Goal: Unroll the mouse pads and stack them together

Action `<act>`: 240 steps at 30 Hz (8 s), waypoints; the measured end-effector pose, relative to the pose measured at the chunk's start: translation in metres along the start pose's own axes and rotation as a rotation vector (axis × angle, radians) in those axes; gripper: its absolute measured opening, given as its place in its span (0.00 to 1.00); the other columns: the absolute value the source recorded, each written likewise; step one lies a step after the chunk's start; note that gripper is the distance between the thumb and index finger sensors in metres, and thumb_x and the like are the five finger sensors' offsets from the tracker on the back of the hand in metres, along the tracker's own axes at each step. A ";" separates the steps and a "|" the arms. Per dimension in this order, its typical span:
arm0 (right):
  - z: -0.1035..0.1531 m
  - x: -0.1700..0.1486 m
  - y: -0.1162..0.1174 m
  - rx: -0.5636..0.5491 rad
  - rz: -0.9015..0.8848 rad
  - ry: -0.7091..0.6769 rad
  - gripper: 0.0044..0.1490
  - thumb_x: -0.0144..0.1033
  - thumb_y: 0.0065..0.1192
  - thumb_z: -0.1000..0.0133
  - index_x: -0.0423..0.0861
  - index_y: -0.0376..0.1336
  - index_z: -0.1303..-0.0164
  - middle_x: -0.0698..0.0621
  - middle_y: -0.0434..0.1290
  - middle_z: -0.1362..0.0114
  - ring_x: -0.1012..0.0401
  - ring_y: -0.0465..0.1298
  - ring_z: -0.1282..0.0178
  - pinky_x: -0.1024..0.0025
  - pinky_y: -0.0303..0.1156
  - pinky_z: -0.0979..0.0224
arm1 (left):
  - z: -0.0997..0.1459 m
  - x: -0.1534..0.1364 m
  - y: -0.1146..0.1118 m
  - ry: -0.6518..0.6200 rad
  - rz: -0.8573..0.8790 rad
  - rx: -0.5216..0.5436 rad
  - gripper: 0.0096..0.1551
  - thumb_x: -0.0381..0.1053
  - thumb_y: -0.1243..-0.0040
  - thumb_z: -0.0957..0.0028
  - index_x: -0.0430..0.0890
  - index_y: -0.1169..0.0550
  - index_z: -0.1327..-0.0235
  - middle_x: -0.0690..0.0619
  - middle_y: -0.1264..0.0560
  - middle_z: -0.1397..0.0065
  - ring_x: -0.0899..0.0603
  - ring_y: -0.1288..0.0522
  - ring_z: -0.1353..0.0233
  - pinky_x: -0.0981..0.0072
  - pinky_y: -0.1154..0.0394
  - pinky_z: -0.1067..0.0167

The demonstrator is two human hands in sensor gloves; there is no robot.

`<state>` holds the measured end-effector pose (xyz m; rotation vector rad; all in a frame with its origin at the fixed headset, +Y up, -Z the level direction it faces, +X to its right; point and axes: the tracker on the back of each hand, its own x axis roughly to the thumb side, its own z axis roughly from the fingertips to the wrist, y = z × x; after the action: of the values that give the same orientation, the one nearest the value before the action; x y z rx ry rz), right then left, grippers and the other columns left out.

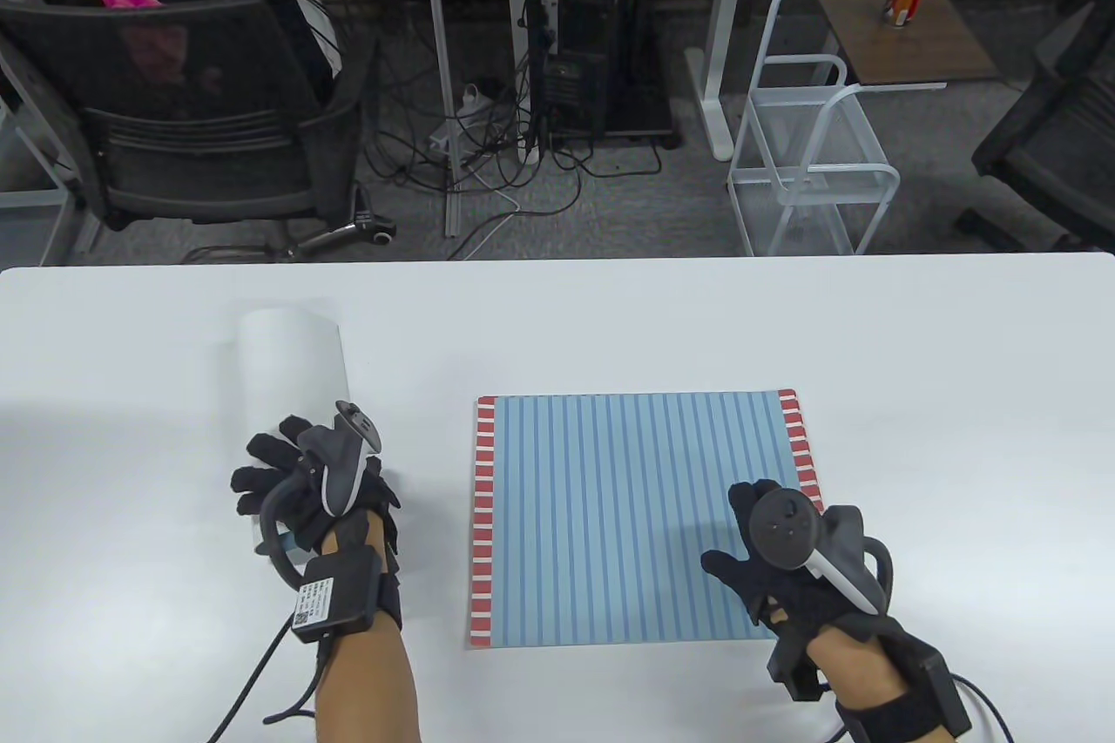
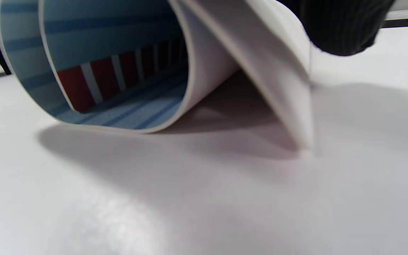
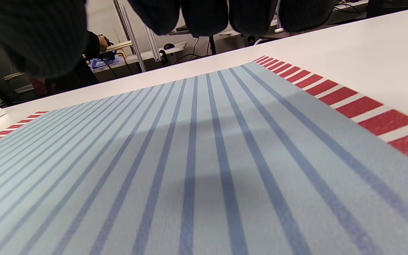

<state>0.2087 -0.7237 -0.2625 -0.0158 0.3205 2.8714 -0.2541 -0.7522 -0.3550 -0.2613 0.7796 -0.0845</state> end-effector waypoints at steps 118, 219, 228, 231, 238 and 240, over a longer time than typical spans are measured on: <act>-0.016 0.010 0.028 0.284 -1.088 -0.134 0.37 0.40 0.67 0.51 0.50 0.56 0.32 0.45 0.71 0.37 0.50 0.77 0.43 0.50 0.73 0.40 | 0.158 0.046 -0.033 -0.695 1.214 -1.011 0.35 0.56 0.55 0.45 0.54 0.40 0.21 0.51 0.31 0.20 0.38 0.23 0.26 0.50 0.23 0.31; -0.023 -0.034 0.003 0.058 -0.809 0.042 0.28 0.42 0.67 0.53 0.43 0.69 0.46 0.40 0.81 0.53 0.50 0.83 0.68 0.54 0.77 0.63 | 0.164 -0.010 0.101 -1.138 1.053 -0.269 0.30 0.52 0.41 0.50 0.58 0.25 0.30 0.52 0.13 0.42 0.43 0.10 0.54 0.61 0.14 0.58; -0.019 -0.048 -0.016 -0.116 -0.637 0.080 0.28 0.43 0.66 0.53 0.42 0.70 0.47 0.42 0.82 0.59 0.52 0.83 0.76 0.57 0.77 0.70 | 0.148 -0.011 0.090 -0.927 0.985 -0.148 0.29 0.52 0.40 0.51 0.57 0.23 0.33 0.53 0.12 0.44 0.42 0.09 0.55 0.60 0.14 0.59; -0.019 -0.052 -0.021 -0.158 -0.581 0.095 0.27 0.44 0.66 0.53 0.42 0.70 0.48 0.43 0.82 0.62 0.54 0.82 0.79 0.58 0.77 0.73 | 0.143 -0.010 0.084 -0.819 0.948 -0.091 0.29 0.52 0.39 0.52 0.56 0.22 0.34 0.53 0.11 0.46 0.42 0.09 0.56 0.60 0.14 0.60; -0.018 -0.061 -0.026 -0.194 -0.546 0.152 0.27 0.44 0.65 0.52 0.42 0.71 0.48 0.44 0.83 0.64 0.55 0.82 0.81 0.59 0.77 0.75 | 0.129 0.000 0.068 -0.643 0.773 0.042 0.30 0.54 0.38 0.53 0.52 0.22 0.34 0.56 0.10 0.53 0.42 0.09 0.59 0.61 0.14 0.62; -0.018 -0.065 -0.027 -0.204 -0.532 0.179 0.27 0.44 0.65 0.52 0.42 0.71 0.48 0.44 0.83 0.64 0.55 0.82 0.81 0.59 0.77 0.75 | 0.126 0.005 0.063 -0.610 0.714 0.064 0.31 0.54 0.38 0.53 0.51 0.22 0.34 0.56 0.10 0.54 0.43 0.09 0.60 0.61 0.14 0.63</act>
<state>0.2778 -0.7183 -0.2830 -0.3429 0.0406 2.3617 -0.1636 -0.6673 -0.2893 0.0676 0.2259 0.6197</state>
